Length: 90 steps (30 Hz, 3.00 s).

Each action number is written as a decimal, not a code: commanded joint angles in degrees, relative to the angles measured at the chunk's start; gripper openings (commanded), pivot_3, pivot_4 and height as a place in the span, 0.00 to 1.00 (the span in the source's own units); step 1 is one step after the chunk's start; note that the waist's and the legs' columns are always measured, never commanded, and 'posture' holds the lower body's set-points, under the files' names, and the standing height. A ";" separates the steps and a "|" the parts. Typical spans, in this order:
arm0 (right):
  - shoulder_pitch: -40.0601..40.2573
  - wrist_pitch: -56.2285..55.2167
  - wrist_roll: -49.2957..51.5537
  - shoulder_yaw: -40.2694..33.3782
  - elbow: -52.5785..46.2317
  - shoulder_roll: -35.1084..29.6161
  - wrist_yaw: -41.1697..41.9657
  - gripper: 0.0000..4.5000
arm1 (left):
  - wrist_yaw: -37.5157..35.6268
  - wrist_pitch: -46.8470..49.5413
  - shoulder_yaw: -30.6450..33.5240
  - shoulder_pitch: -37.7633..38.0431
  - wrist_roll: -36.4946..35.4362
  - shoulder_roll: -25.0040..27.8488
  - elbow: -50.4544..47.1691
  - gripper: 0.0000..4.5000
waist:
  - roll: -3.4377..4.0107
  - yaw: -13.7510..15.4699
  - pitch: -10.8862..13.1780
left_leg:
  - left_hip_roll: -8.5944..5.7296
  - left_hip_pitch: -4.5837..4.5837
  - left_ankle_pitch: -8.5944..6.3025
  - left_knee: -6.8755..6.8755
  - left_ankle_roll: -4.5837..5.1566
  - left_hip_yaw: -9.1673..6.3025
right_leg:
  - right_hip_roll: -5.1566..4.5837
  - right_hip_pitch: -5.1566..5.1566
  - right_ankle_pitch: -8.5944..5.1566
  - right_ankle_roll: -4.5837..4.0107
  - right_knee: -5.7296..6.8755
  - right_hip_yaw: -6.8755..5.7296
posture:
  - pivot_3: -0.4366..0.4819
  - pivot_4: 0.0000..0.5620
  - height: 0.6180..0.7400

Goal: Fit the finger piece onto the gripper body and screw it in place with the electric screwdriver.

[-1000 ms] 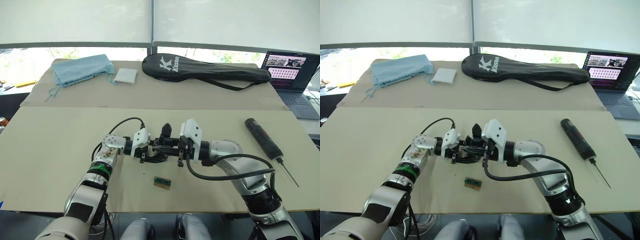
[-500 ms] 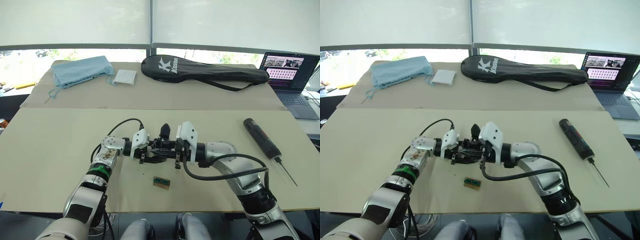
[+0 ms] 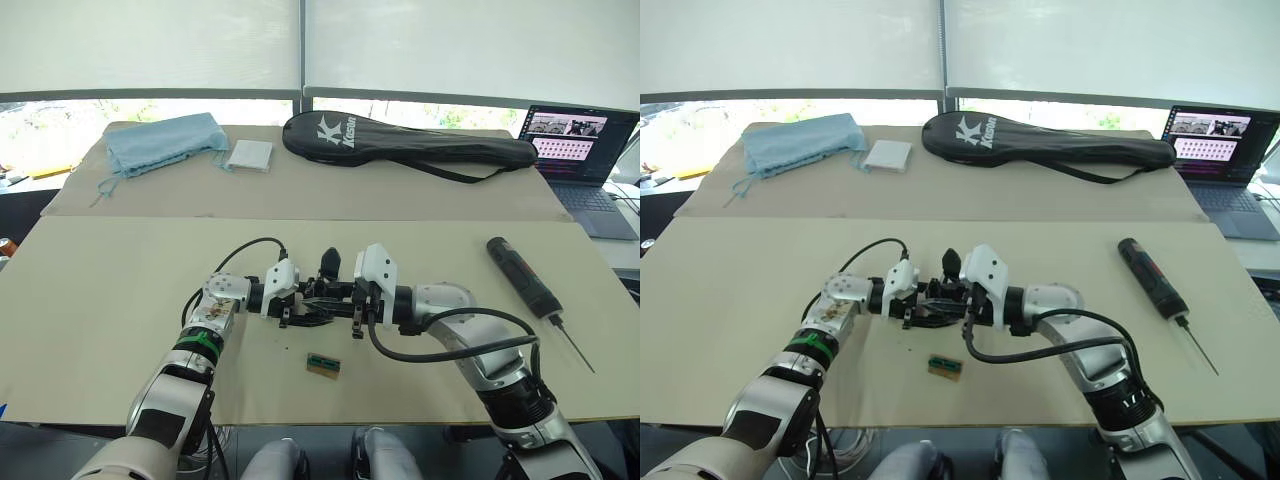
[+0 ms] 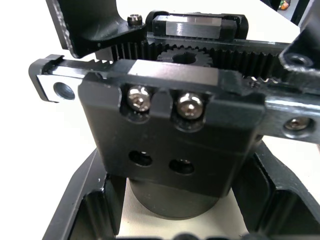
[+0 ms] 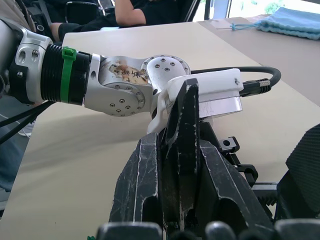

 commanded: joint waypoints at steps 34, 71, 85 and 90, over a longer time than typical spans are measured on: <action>-0.97 3.58 -1.61 0.65 4.16 -1.46 -0.60 0.10 | 0.52 0.26 -0.99 1.13 0.92 0.02 -0.79 0.53 | -0.03 0.13 -0.05 | 0.03 -0.01 -0.03 0.00 0.08 -0.04 | -0.11 -0.02 0.00 0.00 0.00 0.50 | 0.48 0.27 1.00; -2.29 -11.33 10.76 -13.18 -5.62 0.12 7.16 1.00 | 4.85 1.73 0.98 3.37 -0.10 2.92 -2.41 0.99 | -0.03 0.07 -0.09 | 0.02 -0.17 -0.05 0.00 0.12 0.04 | -0.10 -0.39 0.00 0.00 0.27 0.71 | 0.48 0.27 1.00; 29.38 -5.24 19.08 -46.97 -17.53 -16.95 3.74 1.00 | -3.99 17.05 14.13 18.30 -17.25 22.36 -27.77 0.99 | -0.03 0.44 -0.05 | 0.23 -0.27 -0.10 -0.20 0.06 0.17 | -0.07 -0.67 -0.11 -0.19 0.30 0.90 | 0.48 0.27 1.00; 44.47 -12.62 14.78 -59.70 -13.11 -13.49 5.37 1.00 | 0.47 27.53 19.04 21.04 -25.26 23.82 -39.49 0.99 | -0.03 1.92 -0.04 | 0.19 -0.30 -0.25 -0.17 -0.06 0.18 | -0.09 -0.57 -0.07 -0.10 0.12 0.97 | 0.48 0.27 1.00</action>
